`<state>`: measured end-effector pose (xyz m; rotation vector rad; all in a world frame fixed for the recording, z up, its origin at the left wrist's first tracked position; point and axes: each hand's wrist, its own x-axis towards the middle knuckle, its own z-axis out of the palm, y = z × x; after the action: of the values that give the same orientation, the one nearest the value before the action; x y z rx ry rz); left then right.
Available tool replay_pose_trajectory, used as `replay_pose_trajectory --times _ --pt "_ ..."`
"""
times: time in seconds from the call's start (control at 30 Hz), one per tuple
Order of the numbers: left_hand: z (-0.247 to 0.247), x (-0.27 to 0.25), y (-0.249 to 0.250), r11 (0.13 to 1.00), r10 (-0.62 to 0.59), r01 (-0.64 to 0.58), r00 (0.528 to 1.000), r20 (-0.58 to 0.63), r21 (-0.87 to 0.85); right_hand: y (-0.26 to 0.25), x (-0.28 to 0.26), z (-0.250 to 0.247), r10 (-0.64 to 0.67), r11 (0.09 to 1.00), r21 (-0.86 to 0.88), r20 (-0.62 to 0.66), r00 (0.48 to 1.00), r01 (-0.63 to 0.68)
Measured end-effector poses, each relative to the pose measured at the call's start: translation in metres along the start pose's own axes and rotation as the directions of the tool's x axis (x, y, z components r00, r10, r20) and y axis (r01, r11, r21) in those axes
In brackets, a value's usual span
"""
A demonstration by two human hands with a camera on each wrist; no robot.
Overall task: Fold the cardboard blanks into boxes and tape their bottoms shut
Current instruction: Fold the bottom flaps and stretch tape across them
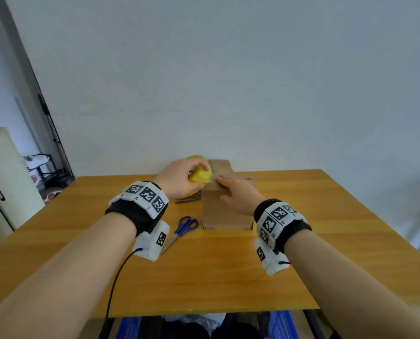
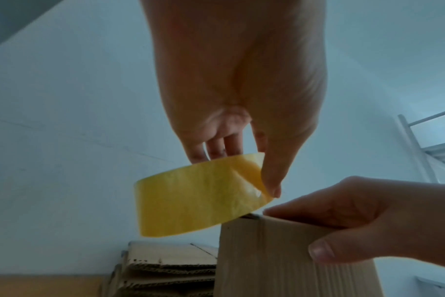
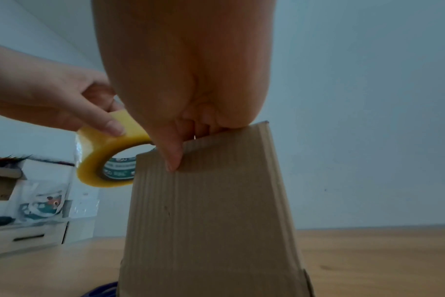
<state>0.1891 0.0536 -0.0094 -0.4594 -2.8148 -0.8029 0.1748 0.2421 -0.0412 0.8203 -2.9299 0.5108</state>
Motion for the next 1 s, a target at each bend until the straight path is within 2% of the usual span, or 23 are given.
replay_pose_trajectory --times 0.13,0.3,0.43,0.57,1.0 --pt "0.006 0.01 0.009 0.998 0.017 -0.018 1.0 0.008 0.054 0.002 0.0 -0.006 0.052 0.967 0.253 -0.046 0.998 -0.038" --pt "0.014 0.016 0.011 0.995 0.029 -0.029 1.0 -0.001 0.097 0.009 0.012 -0.008 0.2 0.829 0.547 -0.089 0.976 -0.12" --pt "0.019 0.019 0.015 0.993 0.05 -0.045 0.998 -0.041 0.111 0.011 0.017 -0.004 0.229 0.814 0.57 -0.134 0.964 -0.114" --pt "0.02 0.022 0.02 0.992 0.059 -0.055 0.998 -0.029 0.117 0.013 0.016 -0.004 0.243 0.791 0.605 -0.175 0.954 -0.09" --pt "0.015 0.038 0.028 0.999 -0.052 0.052 0.999 0.004 0.011 0.022 0.003 -0.004 0.23 0.728 0.679 -0.369 0.9 0.092"
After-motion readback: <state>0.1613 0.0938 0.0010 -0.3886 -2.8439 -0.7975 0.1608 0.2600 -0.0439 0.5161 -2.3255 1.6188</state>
